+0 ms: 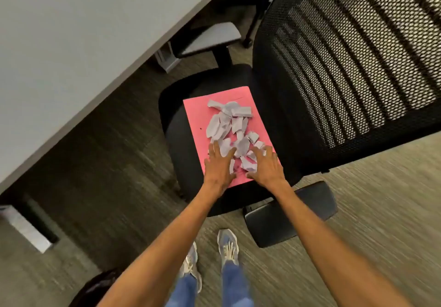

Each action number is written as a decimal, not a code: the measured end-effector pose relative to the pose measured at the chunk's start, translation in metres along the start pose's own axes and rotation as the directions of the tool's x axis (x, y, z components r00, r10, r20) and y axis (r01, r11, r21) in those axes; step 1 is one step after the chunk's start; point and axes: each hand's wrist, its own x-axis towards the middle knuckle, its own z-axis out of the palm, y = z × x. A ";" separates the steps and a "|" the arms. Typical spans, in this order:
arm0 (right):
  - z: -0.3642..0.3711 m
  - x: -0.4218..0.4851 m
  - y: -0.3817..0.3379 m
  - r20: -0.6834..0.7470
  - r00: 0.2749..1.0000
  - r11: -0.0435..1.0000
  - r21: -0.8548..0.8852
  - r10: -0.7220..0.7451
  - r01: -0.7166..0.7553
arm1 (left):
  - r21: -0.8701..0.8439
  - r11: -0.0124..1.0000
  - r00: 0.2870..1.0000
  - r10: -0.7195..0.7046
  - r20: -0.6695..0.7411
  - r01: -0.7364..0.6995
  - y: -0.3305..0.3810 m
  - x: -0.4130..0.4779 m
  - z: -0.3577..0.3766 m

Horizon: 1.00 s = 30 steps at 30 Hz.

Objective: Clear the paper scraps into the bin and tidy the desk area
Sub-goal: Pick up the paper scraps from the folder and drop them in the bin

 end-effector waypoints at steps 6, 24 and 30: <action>0.015 0.024 -0.005 -0.052 0.999 1.000 0.028 -0.005 0.006 | 0.029 0.999 0.999 -0.031 0.028 0.030 -0.016 0.023 0.011; 0.029 0.024 -0.012 -0.160 0.985 0.988 0.152 0.058 -0.033 | -0.039 0.999 0.996 0.000 -0.092 -0.003 -0.024 0.020 0.005; 0.026 0.015 -0.013 -0.148 0.984 0.982 0.176 0.101 -0.074 | -0.048 0.999 0.994 -0.024 -0.104 0.019 -0.028 0.008 -0.002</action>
